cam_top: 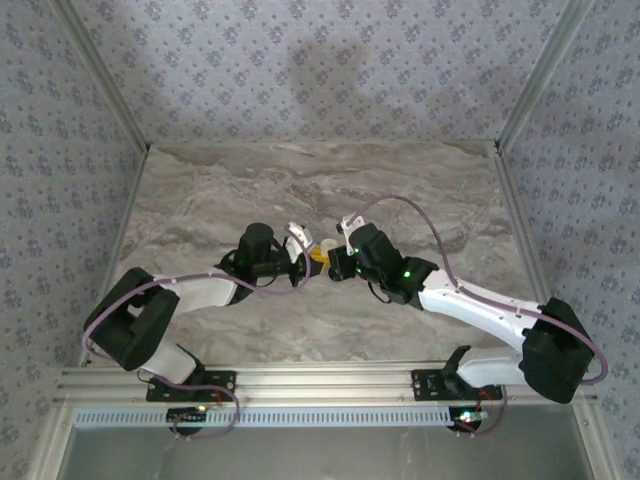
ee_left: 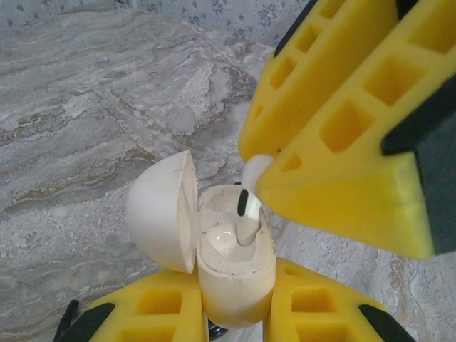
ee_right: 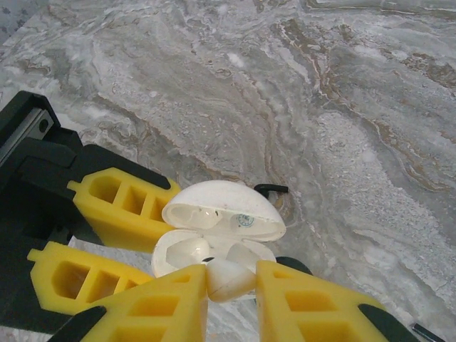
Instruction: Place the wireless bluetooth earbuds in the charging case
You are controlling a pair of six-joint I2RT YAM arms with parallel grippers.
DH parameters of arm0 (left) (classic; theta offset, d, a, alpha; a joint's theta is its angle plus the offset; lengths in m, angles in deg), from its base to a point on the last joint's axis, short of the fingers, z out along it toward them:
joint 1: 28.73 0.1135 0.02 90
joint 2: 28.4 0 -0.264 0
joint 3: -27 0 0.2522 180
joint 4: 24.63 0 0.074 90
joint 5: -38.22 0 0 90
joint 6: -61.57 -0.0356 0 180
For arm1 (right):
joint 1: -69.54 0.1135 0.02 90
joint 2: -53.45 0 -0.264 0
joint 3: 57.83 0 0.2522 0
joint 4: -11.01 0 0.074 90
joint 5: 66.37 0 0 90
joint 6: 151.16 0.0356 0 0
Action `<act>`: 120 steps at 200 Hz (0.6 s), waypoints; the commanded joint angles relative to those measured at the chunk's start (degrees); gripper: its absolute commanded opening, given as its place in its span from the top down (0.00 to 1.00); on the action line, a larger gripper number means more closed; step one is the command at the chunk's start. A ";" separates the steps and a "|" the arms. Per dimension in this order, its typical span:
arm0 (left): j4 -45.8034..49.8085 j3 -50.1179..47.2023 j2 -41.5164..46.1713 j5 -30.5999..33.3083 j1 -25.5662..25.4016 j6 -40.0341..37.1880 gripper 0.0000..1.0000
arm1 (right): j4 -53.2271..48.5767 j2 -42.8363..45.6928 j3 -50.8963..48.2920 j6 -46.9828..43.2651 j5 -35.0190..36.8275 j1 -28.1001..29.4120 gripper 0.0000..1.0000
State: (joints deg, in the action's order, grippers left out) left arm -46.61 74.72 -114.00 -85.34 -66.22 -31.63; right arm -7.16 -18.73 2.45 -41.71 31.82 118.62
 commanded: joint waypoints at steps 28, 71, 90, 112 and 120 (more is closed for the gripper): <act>-0.64 0.68 2.55 -1.24 -0.01 -3.31 0.94 | 0.01 -0.40 -0.56 -1.51 -2.08 0.12 0.74; -0.21 0.41 3.25 -1.24 -0.06 -4.32 0.94 | 0.40 -0.94 -0.12 -1.29 -3.31 -0.55 0.72; 0.15 0.43 3.38 -1.24 -0.12 -4.48 0.94 | 0.63 -0.85 0.05 -1.33 -3.90 -0.74 0.72; 0.22 0.32 3.48 -1.13 -0.20 -4.53 0.94 | 0.71 -0.86 0.03 -1.30 -4.53 -0.96 0.69; 0.23 0.32 3.44 -1.16 -0.19 -4.53 0.94 | 0.72 -0.85 -0.01 -1.25 -4.65 -1.03 0.69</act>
State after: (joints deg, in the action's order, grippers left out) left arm -44.97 74.72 -112.69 -85.14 -66.24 -35.00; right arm -6.77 -19.08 2.45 -42.39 28.56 117.88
